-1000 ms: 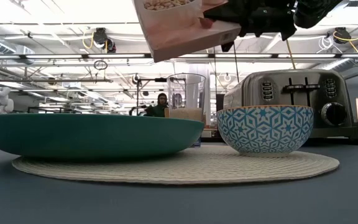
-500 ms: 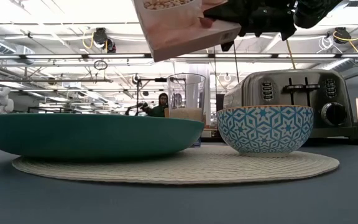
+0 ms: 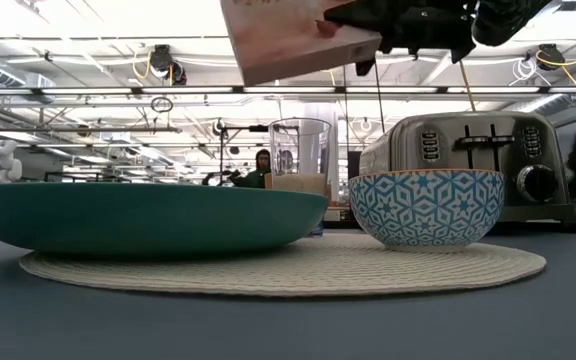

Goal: Arrange a breakfast setting
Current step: Pour the cereals from the cereal box into the orange bowl

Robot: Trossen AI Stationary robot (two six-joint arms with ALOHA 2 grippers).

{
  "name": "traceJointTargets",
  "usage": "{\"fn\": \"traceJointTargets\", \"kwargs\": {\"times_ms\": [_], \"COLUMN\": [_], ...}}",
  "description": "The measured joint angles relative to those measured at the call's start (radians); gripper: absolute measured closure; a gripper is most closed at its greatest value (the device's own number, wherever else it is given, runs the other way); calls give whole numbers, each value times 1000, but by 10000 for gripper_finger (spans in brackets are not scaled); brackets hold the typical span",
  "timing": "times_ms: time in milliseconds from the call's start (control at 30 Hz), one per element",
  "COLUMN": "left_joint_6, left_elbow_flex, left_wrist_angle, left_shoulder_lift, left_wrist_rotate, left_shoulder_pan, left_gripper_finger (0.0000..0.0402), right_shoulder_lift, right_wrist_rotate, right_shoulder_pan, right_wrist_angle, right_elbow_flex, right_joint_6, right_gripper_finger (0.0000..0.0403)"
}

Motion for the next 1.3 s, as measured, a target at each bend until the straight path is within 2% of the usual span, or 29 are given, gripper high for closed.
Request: {"fn": "traceJointTargets", "kwargs": {"times_ms": [133,233,267,367,533,633,733,867,1067,1167,1300], "left_joint_6": [32,50,54,85,71,14,-30,-42,-19,-54,-83], "left_elbow_flex": [-25,-166,-240,-572,-1148,-1403,-1579,-1720,-1871,-1878,-1878], "left_wrist_angle": [-57,-8,35,241,725,984,1172,1352,1613,1637,1595], "left_shoulder_lift": [-50,-115,-144,-270,-513,-634,-700,-724,-685,-683,-681], "left_wrist_rotate": [-18,-18,-18,-18,-17,-17,-17,-17,-40,-109,-122], "left_shoulder_pan": [-24,-61,-74,-99,-96,-87,-80,-78,-78,-78,-69], "left_gripper_finger": [279,279,279,279,279,279,279,279,279,279,279], "right_shoulder_lift": [0,0,0,0,0,0,0,0,-2,-2,-2], "right_wrist_rotate": [-1,-1,-1,-2,-2,-2,-1,0,1,1,2], "right_shoulder_pan": [-6,-8,-8,-9,-9,-9,-9,-9,-9,-9,-9], "right_wrist_angle": [51,87,97,130,180,209,239,288,317,318,316], "right_elbow_flex": [0,0,1,1,1,1,1,1,2,2,2], "right_joint_6": [20,26,26,26,26,26,26,26,26,26,26], "right_gripper_finger": [211,208,208,210,211,209,210,211,209,210,208]}}
